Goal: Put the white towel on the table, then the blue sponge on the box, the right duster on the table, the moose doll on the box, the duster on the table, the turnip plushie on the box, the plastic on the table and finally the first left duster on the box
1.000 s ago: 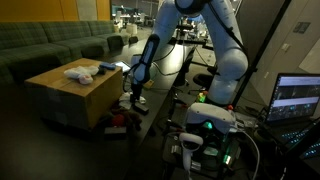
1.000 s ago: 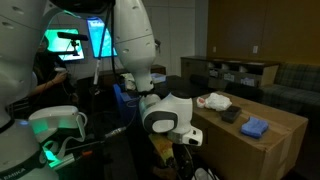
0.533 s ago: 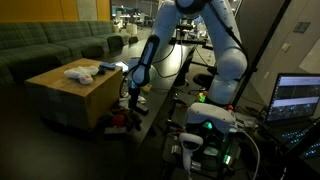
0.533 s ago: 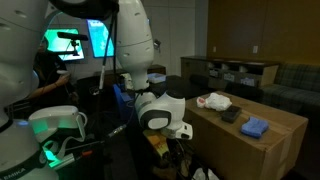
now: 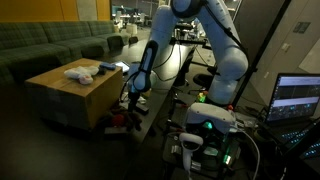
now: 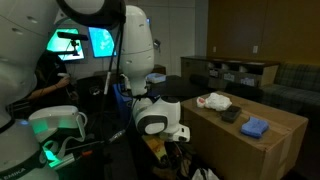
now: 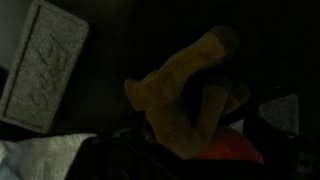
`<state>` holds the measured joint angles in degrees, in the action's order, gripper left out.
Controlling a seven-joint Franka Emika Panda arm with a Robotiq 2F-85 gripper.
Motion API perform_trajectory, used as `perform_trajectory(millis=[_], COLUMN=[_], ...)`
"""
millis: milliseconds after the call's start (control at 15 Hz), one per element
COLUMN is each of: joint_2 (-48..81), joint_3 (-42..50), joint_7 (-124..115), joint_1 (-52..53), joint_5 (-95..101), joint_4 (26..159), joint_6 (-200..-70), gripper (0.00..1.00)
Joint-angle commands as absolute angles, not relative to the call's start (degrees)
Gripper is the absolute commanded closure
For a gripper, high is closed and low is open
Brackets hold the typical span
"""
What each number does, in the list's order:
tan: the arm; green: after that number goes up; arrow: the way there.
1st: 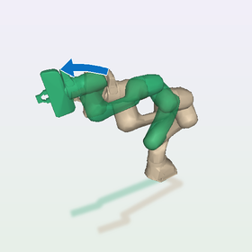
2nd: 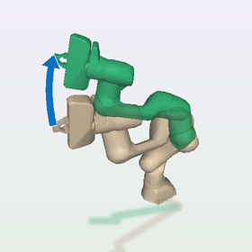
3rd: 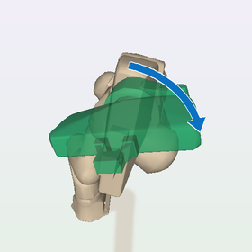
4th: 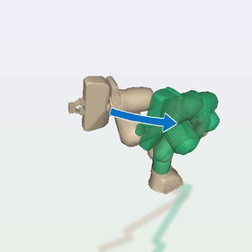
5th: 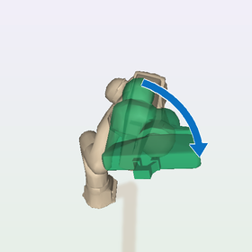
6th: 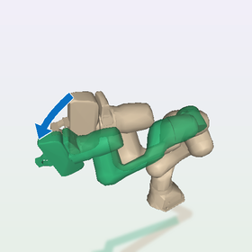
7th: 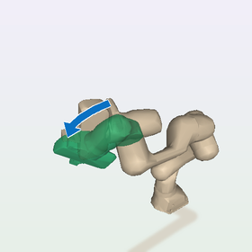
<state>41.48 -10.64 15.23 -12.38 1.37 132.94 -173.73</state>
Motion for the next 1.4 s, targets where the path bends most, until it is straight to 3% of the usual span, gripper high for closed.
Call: perform_trajectory(millis=[0, 400, 467, 533, 1067, 1333], joint_2=[43.19, 45.21, 45.44, 45.7, 46.48, 48.27], joint_3=[-7.23, -3.48, -2.93, -2.0, 2.7, 7.28], joint_7=[11.7, 8.48, 8.18, 7.73, 5.65, 3.72], joint_1=[-7.85, -2.55, -1.9, -0.87, 4.2, 8.79], joint_5=[2.15, 2.27, 2.33, 2.33, 2.22, 1.89], joint_4=[133.09, 132.83, 132.76, 132.66, 132.08, 131.05], joint_6=[-179.61, -182.3, -182.29, -182.4, -182.12, -183.8], gripper=[0.0, 0.01, 0.08, 0.22, 0.85, 0.91])
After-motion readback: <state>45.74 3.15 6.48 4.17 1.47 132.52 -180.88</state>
